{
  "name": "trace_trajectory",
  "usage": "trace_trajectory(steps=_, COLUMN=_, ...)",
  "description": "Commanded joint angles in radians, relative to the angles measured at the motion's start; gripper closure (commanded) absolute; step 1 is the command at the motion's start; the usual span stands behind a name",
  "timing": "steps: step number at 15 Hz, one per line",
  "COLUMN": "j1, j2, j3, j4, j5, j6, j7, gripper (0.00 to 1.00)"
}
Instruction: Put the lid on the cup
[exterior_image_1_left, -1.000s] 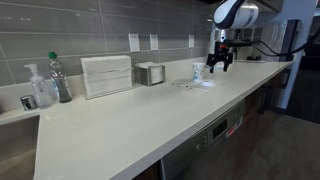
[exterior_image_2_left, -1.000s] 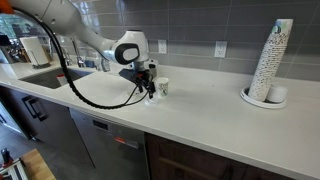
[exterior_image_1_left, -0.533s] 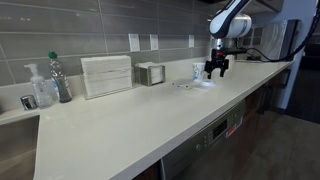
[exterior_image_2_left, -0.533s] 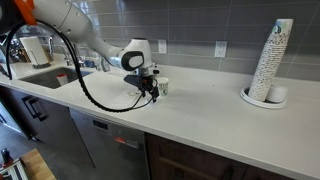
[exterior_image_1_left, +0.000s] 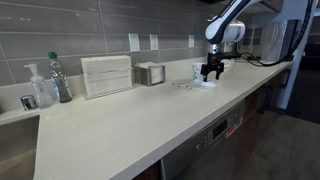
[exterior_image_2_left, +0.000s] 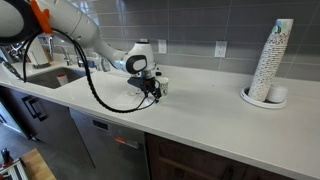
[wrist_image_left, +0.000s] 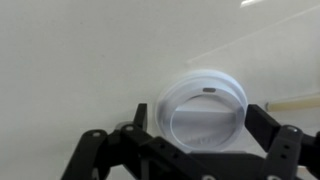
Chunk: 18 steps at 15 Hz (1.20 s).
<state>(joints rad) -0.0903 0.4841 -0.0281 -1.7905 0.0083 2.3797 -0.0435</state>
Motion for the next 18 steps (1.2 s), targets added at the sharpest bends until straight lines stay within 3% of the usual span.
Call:
trace_trajectory(steps=1, j1=-0.004, j2=0.039, j3=0.012, j4=0.048, j5=0.022, j6=0.001, j7=-0.022, gripper=0.0)
trace_trajectory(steps=18, j1=0.001, j2=0.086, j3=0.011, j4=0.112, j5=0.013, j6=-0.072, j7=-0.007, gripper=0.0)
